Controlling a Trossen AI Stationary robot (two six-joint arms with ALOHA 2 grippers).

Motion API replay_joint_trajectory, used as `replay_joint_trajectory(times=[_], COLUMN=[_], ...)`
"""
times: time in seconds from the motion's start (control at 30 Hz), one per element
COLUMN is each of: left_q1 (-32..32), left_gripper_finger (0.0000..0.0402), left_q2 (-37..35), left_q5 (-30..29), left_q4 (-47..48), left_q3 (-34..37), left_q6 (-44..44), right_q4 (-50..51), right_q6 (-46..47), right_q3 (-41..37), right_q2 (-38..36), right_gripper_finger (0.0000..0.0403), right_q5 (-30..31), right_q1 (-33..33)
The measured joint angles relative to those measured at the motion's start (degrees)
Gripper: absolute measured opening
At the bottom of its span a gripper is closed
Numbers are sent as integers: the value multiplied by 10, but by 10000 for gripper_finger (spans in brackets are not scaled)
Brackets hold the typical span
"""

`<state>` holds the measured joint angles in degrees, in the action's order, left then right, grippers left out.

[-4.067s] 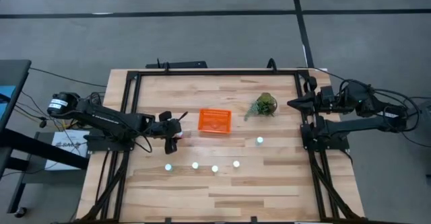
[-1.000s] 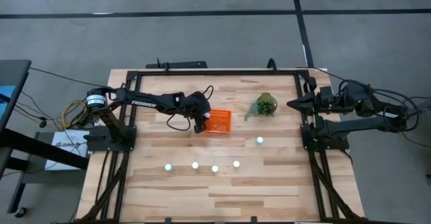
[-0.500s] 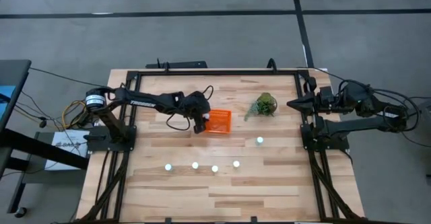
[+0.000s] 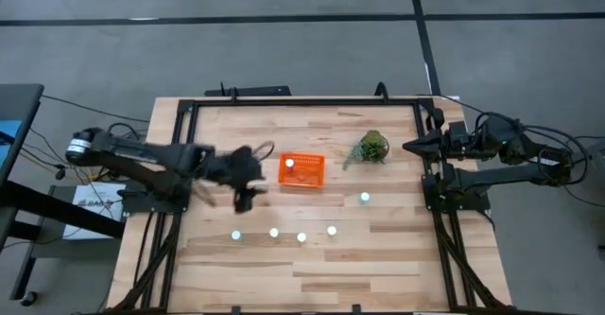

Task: Pick and place pill bottles into a basket
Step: Put the left blue pill bottle into the orange bin

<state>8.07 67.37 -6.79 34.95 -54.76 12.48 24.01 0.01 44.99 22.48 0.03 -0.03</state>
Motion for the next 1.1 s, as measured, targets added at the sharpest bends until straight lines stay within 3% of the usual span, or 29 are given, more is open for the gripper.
replay_joint_trajectory(times=[0.23, 0.43, 0.7, 1.1], left_q1=[178, 275, 319, 322], left_gripper_finger=[185, 204, 228, 243], left_q2=[11, 51, 110, 162], left_q5=[-70, -100, -100, -72], left_q4=[111, 136, 136, 132], left_q3=[0, 0, 0, 0], left_q6=[201, 332, 391, 394], right_q4=[0, 0, 0, 0], right_q6=[0, 0, 0, 0], right_q3=[0, 0, 0, 0], right_q2=[0, 0, 0, 0], right_gripper_finger=[0, 0, 0, 0], right_q5=[0, 0, 0, 0], right_q1=[0, 0, 0, 0])
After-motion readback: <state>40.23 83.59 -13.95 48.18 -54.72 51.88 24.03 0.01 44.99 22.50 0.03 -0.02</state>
